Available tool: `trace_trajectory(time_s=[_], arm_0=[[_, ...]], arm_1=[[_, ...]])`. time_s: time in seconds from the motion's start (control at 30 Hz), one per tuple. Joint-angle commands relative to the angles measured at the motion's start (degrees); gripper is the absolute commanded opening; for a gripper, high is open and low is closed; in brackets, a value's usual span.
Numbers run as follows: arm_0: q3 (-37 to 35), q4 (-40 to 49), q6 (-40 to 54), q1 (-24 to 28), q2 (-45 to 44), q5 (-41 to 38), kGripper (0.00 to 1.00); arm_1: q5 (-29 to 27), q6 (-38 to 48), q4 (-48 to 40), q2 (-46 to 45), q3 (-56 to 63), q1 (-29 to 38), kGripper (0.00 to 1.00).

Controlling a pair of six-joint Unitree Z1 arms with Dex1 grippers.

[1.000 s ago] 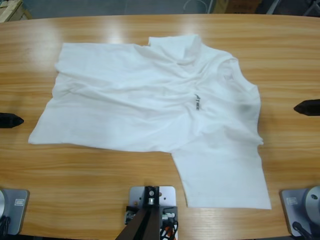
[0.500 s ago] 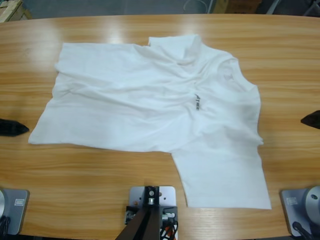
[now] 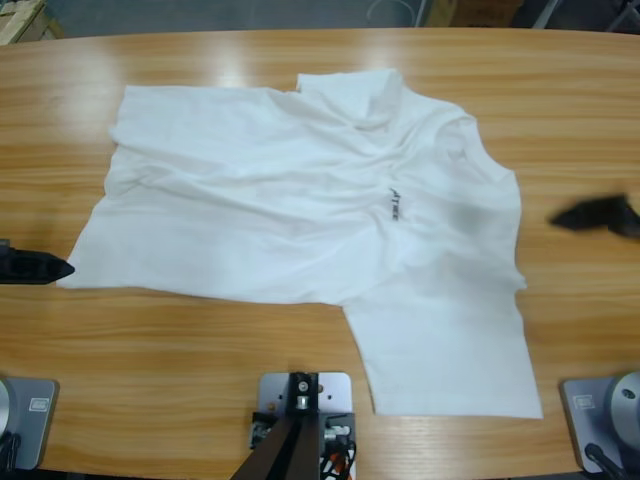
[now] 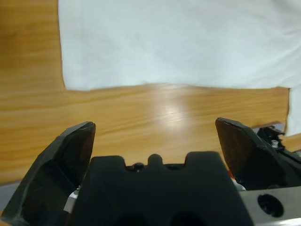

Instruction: Fold clothes

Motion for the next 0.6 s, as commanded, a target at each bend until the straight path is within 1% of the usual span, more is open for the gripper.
trace_trajectory(time_s=[0.03, 0.13, 0.17, 0.3, 0.37, 0.5, 0.6], arm_0=[[-1.95, -2.07, -0.69, -2.57, 7.30, 3.41, 1.000], [-2.16, -3.90, -1.73, -2.55, 11.69, 5.38, 1.000], [-2.47, -4.23, -1.88, -2.59, 13.61, 5.38, 1.000], [-4.12, -4.45, -1.88, -2.59, 18.56, 5.38, 1.000], [-4.51, -4.46, -1.88, -2.59, 19.34, 5.43, 1.000], [-4.56, -4.46, -1.66, -2.59, 19.21, 5.47, 1.000], [-4.44, -4.53, -1.48, -2.55, 19.44, 5.40, 1.000]], arm_1=[[-2.43, -9.29, 4.84, 24.72, -19.00, -1.24, 1.000], [-2.60, -9.75, 9.13, 33.35, -30.00, -3.52, 1.000], [-2.87, -9.84, 11.96, 37.04, -34.98, -4.01, 1.000], [-6.19, -11.72, 29.17, 54.47, -61.42, -5.24, 1.000], [-5.82, -13.09, 34.23, 61.12, -71.80, -6.60, 1.000], [-2.25, -16.62, 38.10, 68.29, -86.11, -9.23, 1.000], [1.79, -19.05, 38.42, 70.82, -92.18, -8.67, 0.974]])
